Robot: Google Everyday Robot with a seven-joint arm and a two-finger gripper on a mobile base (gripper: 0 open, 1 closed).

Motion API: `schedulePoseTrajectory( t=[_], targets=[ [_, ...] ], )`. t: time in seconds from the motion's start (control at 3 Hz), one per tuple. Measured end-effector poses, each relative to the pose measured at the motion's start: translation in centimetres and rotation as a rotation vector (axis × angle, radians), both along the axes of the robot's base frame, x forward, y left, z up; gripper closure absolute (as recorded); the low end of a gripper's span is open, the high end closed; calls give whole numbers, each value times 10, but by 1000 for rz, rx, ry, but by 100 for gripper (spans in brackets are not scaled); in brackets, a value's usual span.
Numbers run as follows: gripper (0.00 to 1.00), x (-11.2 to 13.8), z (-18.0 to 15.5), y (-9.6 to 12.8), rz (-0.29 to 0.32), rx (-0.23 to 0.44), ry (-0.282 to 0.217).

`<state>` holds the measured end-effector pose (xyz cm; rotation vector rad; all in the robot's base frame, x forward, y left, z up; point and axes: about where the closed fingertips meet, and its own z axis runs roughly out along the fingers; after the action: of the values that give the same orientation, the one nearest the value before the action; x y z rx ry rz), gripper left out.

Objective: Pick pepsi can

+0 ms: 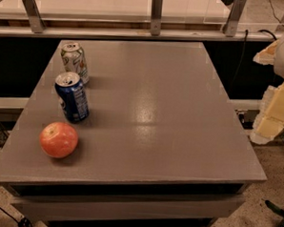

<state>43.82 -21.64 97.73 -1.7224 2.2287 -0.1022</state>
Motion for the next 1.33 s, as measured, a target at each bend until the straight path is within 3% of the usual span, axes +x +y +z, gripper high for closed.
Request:
schedulePoseTrajectory(
  t=[0.33, 0.67, 1.33],
  targets=[
    [0, 7, 2, 3, 7, -6, -13],
    [0, 42, 5, 25, 53, 55, -57],
    [0, 117, 5, 98, 186, 228, -64]
  ],
)
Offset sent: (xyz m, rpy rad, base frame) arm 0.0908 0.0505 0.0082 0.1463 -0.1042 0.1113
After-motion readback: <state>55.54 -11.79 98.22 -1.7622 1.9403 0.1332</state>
